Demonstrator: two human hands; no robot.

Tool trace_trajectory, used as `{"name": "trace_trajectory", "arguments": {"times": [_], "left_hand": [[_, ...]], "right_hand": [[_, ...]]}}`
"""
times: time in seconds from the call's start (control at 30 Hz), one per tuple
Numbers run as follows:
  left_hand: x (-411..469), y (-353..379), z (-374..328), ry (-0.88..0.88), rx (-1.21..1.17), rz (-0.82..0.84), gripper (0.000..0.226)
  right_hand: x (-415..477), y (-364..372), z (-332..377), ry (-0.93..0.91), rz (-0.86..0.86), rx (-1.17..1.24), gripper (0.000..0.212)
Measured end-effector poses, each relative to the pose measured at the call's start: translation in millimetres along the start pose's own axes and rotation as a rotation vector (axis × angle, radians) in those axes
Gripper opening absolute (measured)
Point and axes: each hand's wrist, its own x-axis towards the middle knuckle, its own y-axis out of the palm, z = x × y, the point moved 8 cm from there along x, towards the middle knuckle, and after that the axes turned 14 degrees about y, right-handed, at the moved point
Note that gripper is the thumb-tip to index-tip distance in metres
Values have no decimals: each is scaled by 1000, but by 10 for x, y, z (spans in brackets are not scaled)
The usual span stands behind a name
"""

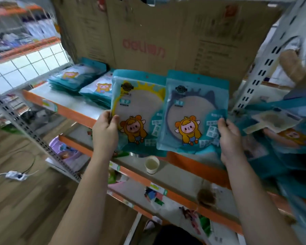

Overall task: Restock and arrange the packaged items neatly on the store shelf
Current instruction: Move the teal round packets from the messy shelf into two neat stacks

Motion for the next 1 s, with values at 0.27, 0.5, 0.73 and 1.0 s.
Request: {"name": "trace_trajectory", "arguments": {"times": [0.27,0.5,0.73,1.0], "left_hand": [[1062,-319,452,25,145,-25,15],[1598,-539,973,-29,138,-64,8],[2377,-680,1578,-6,21,-17,13],[3450,-969,2226,-5,60,138,13]], "right_hand": [[577,1111,92,56,86,22,19],[855,1832,48,90,112,-21,21],[971,2406,-1,110,39,8,21],[829,3068,-143,108,-148,74,21]]}}
